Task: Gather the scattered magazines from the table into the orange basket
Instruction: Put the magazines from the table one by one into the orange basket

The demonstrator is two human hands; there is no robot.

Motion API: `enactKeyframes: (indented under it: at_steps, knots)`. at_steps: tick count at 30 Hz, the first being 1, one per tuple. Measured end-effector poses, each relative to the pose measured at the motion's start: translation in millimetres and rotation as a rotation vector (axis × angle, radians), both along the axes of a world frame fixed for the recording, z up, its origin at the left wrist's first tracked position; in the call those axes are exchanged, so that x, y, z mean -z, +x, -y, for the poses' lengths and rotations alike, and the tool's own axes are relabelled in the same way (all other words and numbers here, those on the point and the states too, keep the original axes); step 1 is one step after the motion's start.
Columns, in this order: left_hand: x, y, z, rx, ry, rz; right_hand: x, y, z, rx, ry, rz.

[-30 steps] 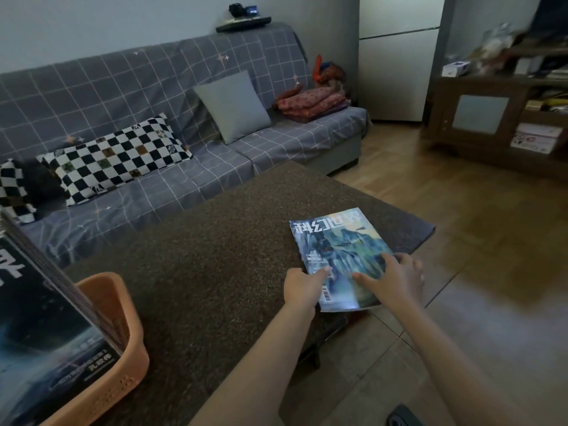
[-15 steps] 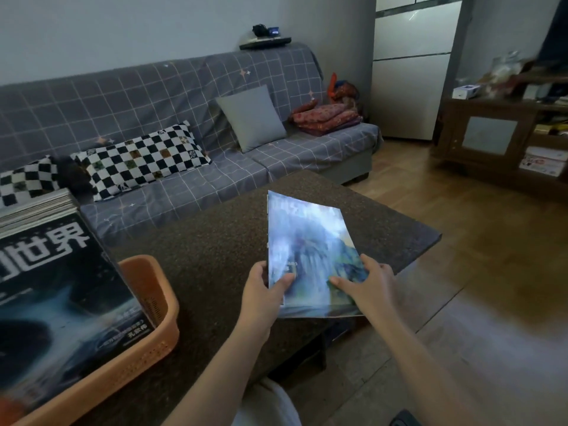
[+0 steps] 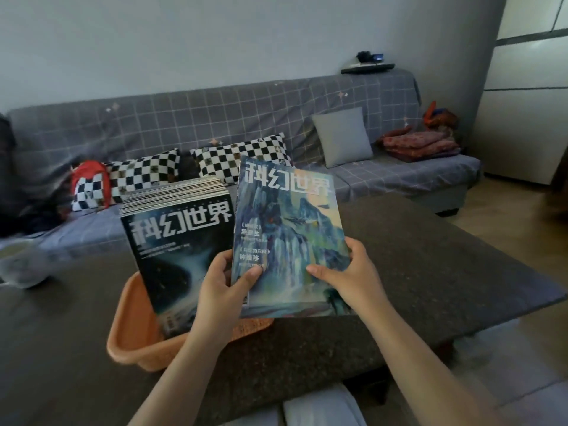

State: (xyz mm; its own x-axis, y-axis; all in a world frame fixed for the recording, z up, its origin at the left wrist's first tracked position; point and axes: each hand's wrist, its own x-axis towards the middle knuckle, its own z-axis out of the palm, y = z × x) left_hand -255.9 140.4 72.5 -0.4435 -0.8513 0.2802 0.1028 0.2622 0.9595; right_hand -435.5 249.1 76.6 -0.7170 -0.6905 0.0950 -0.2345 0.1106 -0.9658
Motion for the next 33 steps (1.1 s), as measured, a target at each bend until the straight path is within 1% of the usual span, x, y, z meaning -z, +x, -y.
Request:
enactKeyframes:
  at_steps: [8,11,16,18,20,23,29,31,33]
  knots:
    - [-1.9,73.0,37.0,-0.191,-0.057,-0.021,-2.4,52.3,69.6,-0.139,-0.142,-0.163]
    - [2.4,88.7,51.5,-0.236,-0.044,-0.016,3.0,64.8,92.5,-0.158,-0.156,-0.202]
    - [19.0,103.3,78.6,-0.343,-0.043,0.070,18.8,75.6,124.4,-0.180,-0.113,-0.291]
    - [25.8,106.8,87.4,-0.439,-0.027,0.157,26.7,77.0,133.4,-0.185,-0.076,-0.342]
    - [30.6,109.2,94.1,-0.533,-0.022,0.314,34.3,77.2,139.7,-0.175,-0.033,-0.399]
    - [35.5,110.4,99.0,-0.608,-0.047,0.483,42.7,76.4,145.9,-0.149,0.027,-0.452]
    - [36.6,104.2,101.3,-0.616,-0.096,0.661,47.6,72.9,150.4,-0.128,0.066,-0.490]
    - [37.6,103.7,101.9,-0.611,-0.080,0.702,49.1,73.3,149.7,-0.095,0.102,-0.550]
    - [37.3,104.1,102.3,-0.596,-0.052,0.735,51.8,73.2,150.5,-0.077,0.141,-0.561]
